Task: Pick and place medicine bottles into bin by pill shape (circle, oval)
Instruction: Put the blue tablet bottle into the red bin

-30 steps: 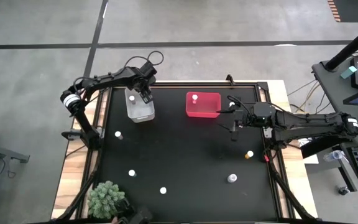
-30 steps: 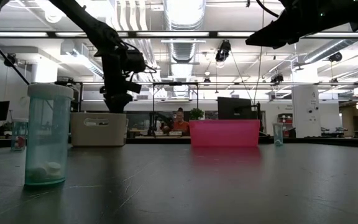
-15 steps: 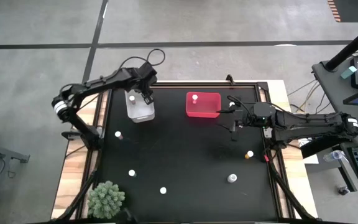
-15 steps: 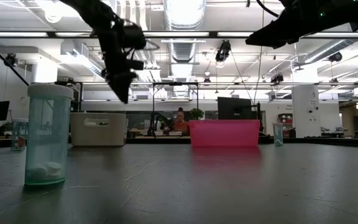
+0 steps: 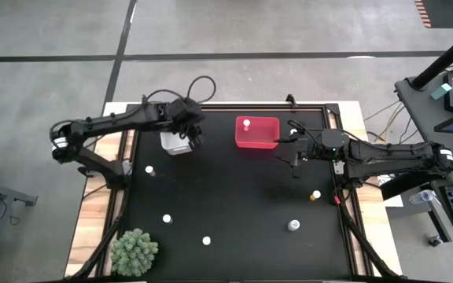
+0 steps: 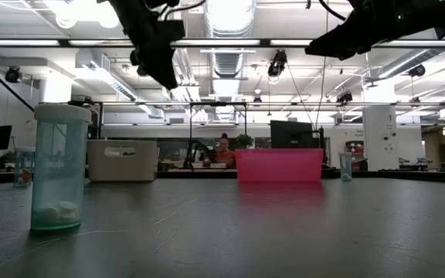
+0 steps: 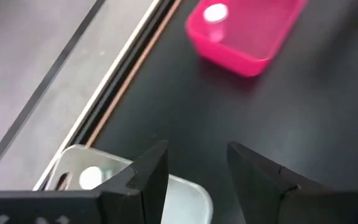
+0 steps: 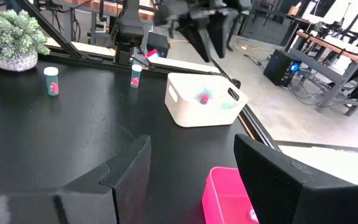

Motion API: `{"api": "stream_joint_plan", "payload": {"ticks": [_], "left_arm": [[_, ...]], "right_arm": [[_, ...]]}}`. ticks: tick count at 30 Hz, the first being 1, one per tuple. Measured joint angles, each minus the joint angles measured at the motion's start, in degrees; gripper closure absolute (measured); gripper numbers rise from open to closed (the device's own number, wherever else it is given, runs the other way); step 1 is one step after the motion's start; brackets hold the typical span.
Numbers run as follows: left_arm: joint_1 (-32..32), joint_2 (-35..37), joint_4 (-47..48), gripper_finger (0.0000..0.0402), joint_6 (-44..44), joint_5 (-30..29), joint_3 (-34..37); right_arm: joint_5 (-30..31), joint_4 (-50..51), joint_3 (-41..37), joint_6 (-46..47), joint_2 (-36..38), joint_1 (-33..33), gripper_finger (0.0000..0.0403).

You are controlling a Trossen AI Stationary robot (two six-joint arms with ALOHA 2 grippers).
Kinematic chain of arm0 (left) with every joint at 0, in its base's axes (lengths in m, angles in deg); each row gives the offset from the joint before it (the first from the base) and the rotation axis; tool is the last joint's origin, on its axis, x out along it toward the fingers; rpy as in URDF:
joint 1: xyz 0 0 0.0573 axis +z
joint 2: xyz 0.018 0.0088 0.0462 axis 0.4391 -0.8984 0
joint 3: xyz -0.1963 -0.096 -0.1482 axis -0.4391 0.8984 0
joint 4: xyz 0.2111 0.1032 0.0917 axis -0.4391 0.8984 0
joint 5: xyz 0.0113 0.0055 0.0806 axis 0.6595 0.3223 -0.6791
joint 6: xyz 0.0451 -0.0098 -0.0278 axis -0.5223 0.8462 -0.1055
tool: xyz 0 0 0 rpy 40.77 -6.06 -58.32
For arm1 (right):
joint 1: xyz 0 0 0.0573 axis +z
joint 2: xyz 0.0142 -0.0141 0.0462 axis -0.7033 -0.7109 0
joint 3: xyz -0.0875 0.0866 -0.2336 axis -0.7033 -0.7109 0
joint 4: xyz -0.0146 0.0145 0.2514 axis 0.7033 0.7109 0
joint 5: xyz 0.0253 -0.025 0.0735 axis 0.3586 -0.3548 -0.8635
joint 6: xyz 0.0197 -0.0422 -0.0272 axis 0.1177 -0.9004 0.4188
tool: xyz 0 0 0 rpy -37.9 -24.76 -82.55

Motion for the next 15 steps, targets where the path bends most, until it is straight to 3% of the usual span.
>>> {"api": "stream_joint_plan", "payload": {"ticks": [15], "left_arm": [[-15.0,-0.4,-6.7,0.0255,0.9,0.2,0.1]], "right_arm": [[0.0,-2.5,0.4,6.0,0.0,0.0,0.0179]]}}
